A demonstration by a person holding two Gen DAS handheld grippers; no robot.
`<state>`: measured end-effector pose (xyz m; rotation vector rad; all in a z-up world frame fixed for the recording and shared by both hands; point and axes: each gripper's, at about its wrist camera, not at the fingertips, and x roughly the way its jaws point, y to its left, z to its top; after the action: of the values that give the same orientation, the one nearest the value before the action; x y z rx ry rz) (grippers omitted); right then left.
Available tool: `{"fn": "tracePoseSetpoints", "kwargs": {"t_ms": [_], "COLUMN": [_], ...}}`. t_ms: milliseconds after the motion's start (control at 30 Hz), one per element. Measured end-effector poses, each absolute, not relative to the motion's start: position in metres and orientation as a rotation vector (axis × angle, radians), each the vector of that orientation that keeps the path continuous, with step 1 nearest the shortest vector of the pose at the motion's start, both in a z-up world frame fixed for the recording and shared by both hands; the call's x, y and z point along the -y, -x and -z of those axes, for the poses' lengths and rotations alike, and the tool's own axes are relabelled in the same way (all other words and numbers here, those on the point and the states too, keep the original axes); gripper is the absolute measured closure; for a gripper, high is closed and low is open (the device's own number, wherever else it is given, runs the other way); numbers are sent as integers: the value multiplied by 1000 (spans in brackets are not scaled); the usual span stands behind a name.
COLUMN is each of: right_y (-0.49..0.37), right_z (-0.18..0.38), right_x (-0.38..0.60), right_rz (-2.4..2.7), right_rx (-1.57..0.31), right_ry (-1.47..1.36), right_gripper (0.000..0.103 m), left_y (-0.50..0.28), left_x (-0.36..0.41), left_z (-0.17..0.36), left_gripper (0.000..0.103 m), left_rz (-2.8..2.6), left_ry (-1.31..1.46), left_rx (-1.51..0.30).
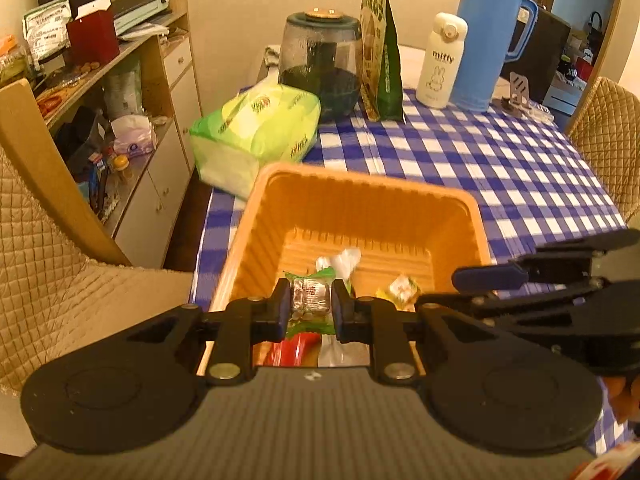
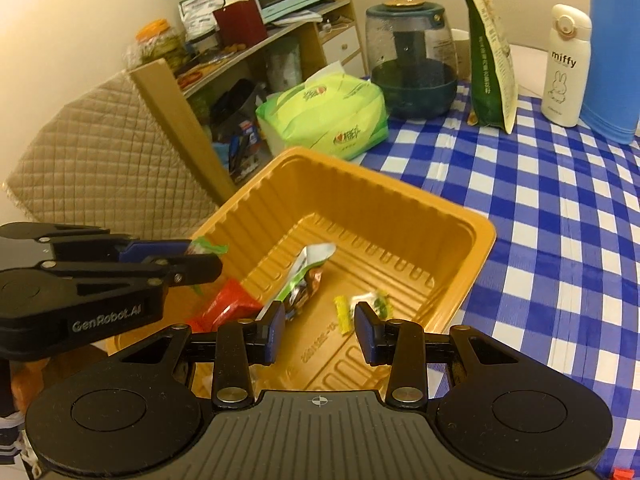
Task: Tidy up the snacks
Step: 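Open the right tool to drop the nut packet while the left tool releases the green candy, then lift both tools out of the tray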
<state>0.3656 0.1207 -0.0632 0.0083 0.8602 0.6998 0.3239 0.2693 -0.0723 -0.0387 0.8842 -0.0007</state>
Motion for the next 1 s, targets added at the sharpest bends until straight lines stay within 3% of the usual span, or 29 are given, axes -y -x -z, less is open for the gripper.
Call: {"fn": "tracePoseSetpoints", "kwargs": {"t_ms": [333, 467, 600, 1000], "right_y": [-357, -350, -340, -299], "right_z": [59, 56, 52, 38], "right_x": [-116, -114, -109, -73], "right_rz": [-732, -754, -762, -790], "right_rx": [-857, -852, -839, -814], "right_ry": [-19, -20, -18, -46], "right_gripper": [64, 63, 51, 42], "left_y": [-319, -305, -289, -231], "left_x": [-271, -273, -272, -248], "left_z": [69, 66, 59, 38], "left_gripper": [80, 72, 71, 67], "left_rz": [-17, -36, -54, -86], "left_ry": [62, 85, 95, 112], "left_rx": [-885, -893, -893, -879]}}
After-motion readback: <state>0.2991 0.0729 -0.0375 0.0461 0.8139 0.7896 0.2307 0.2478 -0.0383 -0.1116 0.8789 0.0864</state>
